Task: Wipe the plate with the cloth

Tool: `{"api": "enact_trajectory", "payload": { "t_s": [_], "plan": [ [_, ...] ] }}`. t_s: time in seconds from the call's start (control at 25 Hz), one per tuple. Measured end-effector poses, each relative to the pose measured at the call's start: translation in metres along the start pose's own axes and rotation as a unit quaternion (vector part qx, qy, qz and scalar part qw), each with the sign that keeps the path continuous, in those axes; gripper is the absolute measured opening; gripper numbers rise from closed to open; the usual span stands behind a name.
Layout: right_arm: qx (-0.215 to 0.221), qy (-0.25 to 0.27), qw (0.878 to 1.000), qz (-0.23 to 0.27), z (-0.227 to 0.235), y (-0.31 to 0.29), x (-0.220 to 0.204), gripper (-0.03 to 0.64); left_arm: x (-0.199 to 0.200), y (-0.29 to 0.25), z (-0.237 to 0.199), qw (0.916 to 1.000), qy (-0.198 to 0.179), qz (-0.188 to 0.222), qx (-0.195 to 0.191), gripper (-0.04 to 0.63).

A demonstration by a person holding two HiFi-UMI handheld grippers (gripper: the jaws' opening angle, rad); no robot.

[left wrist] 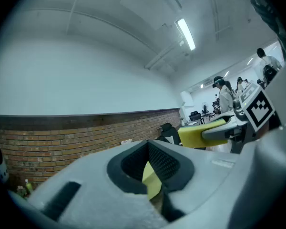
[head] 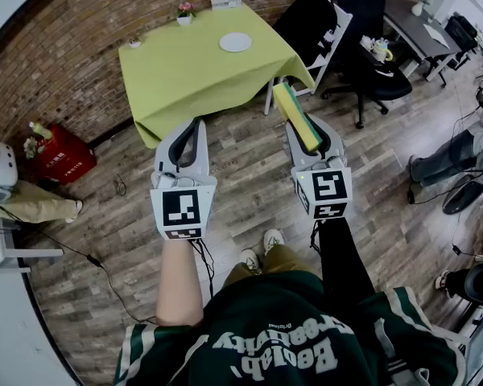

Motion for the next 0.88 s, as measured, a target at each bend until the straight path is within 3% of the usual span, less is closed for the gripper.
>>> {"api": "enact_trajectory", "payload": {
  "t_s": [0.44,0.88],
  "plan": [
    [0.000,0.007,1.000,0.011,-0.011,0.021,0.010,0.140,-0.014,0.018,-0.014,0.9985,0.047,-0.011,0.025,0.006],
    [0.002,0.000,1.000,0.024,0.000,-0.002,0.002,0.141,-0.021,-0.009,-0.020,0.9986,0.046,-0.015,0.021,0.006]
  ]
}}
Point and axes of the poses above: the fingertips, and each gripper's own axes: y backward along the fingers, z to its right, x out of its top, the point moved 5 cm from there along y, backward along the fingers, and after that the axes turned 15 degrees about y, right-handed, at the moved point
